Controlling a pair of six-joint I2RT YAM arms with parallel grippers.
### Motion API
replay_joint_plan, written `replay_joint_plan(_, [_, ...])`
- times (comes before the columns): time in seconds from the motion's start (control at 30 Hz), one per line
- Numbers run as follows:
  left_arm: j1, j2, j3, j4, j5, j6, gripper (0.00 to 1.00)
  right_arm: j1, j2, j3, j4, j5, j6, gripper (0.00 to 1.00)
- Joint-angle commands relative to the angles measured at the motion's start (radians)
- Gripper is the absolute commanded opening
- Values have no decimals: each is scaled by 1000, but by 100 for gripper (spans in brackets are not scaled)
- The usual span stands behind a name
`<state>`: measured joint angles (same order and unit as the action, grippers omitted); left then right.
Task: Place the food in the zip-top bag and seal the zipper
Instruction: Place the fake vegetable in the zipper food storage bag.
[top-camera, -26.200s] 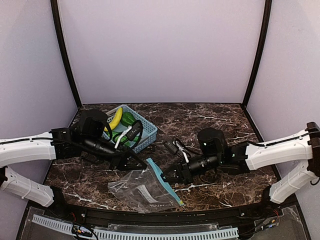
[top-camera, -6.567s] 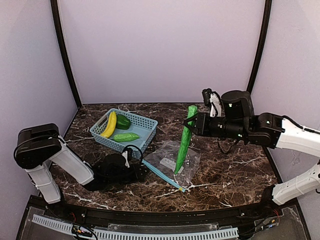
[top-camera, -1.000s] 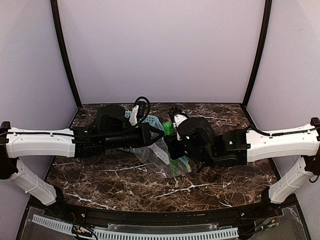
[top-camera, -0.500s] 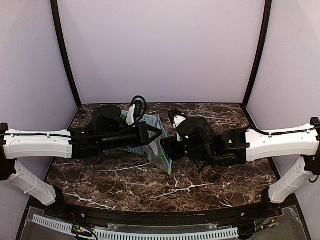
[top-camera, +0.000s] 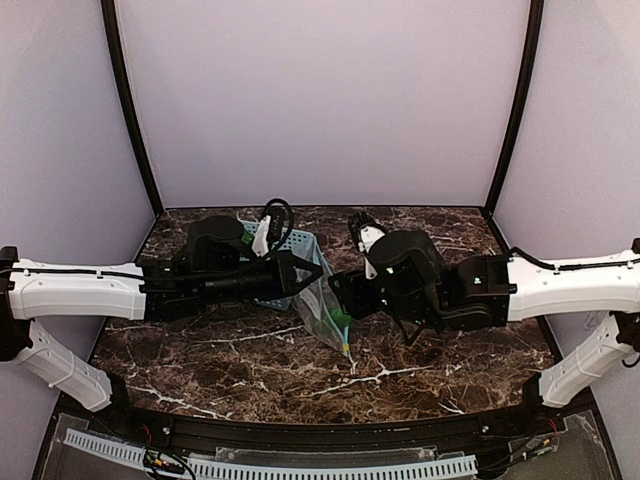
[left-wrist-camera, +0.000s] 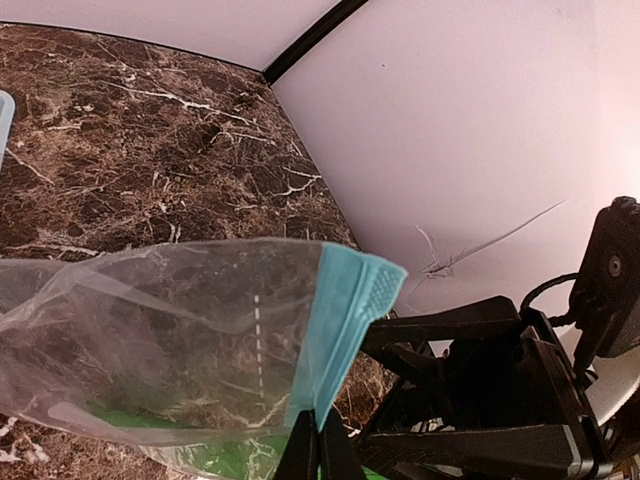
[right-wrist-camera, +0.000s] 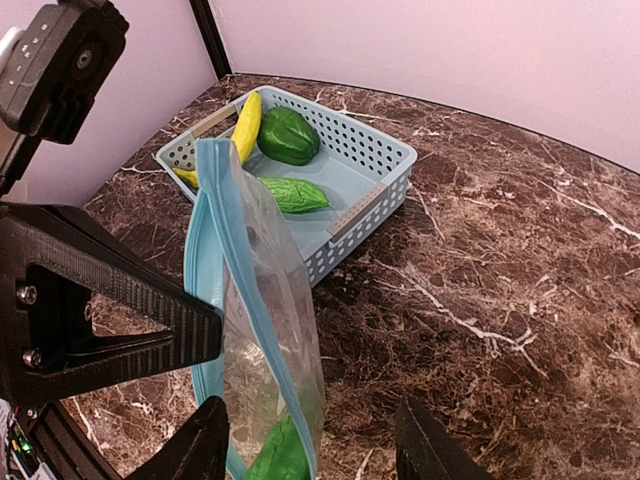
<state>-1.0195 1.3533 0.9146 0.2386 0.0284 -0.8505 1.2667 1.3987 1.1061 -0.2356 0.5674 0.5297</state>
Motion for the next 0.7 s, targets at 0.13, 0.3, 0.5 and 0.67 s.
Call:
replay_joint_plan(0.13, [26,18,-25,13,13,-17,1,-3,-19,2,-8,-52,19,70])
replay_joint_plan(0.3, [67,36,-37,36,31,-31,1,0,-59,-23,2,-117,3,79])
replay_joint_plan(0.5, [94,53,-39,54,55,-35,1,6,-143,-109,13,-149,22,83])
replay_joint_plan(0.67, [100,58,-40,55,63,-36,1,6,-176,-177,27,-162,70,71])
